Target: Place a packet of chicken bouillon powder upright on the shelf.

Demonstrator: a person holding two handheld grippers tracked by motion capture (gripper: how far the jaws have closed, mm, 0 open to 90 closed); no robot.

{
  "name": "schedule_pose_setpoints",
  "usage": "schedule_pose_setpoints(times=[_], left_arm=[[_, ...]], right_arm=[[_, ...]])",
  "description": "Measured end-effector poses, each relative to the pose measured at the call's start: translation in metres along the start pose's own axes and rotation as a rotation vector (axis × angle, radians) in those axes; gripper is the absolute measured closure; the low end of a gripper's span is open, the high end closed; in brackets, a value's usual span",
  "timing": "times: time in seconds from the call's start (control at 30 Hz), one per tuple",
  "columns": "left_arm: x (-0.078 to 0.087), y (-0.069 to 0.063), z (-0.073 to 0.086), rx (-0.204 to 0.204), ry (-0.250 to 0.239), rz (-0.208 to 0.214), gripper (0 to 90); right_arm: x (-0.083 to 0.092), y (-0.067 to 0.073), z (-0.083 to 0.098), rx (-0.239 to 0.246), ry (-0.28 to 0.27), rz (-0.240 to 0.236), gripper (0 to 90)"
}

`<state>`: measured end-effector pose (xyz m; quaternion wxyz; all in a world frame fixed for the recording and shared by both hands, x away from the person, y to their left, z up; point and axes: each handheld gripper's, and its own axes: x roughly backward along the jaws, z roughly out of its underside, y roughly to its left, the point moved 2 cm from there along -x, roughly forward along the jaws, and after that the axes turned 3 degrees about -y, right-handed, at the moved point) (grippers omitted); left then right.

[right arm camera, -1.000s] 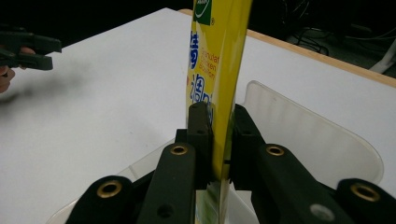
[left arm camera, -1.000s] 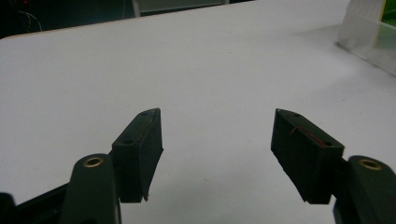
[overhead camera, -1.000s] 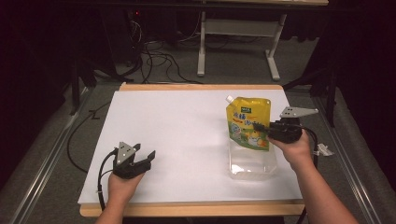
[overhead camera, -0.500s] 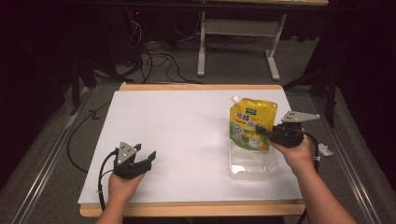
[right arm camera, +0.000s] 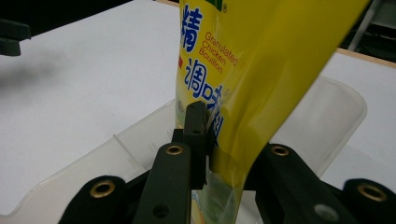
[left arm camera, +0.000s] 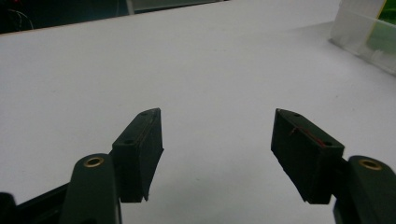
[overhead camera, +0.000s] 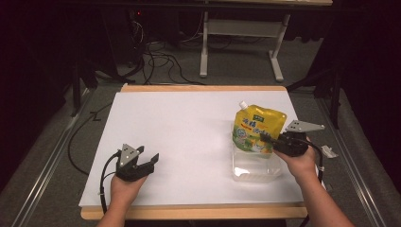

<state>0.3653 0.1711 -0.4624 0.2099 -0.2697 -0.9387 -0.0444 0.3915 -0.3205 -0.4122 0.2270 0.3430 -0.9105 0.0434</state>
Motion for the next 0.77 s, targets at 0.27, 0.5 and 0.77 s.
schedule_pose_setpoints(times=[0.27,0.5,0.77], left_arm=[[0.000,-0.001,-0.001,-0.004,-0.002,0.012,34.3],[0.000,-0.004,-0.001,-0.008,-0.001,0.027,34.4],[0.002,-0.020,-0.007,-0.046,-0.021,0.099,33.4]], right_arm=[[0.002,0.003,0.002,-0.025,0.001,0.071,60.2],[0.015,0.005,0.000,-0.083,-0.010,0.150,23.5],[0.053,0.042,0.000,-0.079,-0.109,0.190,11.1]])
